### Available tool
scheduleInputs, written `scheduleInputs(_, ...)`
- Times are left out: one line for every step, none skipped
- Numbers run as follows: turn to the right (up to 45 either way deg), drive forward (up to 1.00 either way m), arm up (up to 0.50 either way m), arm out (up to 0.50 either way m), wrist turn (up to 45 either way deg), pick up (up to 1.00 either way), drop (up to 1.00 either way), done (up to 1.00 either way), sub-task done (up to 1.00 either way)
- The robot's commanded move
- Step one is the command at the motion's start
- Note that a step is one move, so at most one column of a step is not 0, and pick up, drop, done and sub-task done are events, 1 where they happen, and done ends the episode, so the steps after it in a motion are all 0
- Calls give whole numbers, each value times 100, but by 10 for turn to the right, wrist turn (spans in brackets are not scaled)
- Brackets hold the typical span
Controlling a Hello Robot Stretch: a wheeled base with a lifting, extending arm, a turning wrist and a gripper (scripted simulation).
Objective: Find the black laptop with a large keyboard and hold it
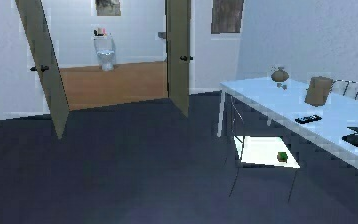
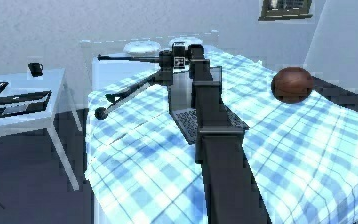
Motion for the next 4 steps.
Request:
scheduleInputs(0, 0, 0, 0, 450, 0, 0, 0, 0)
scheduleInputs(0, 0, 0, 0, 450, 0, 0, 0, 0)
scheduleInputs(0, 0, 0, 0, 270, 0, 0, 0, 0)
scheduleInputs(0, 0, -30, 0, 0, 0, 0, 0, 0)
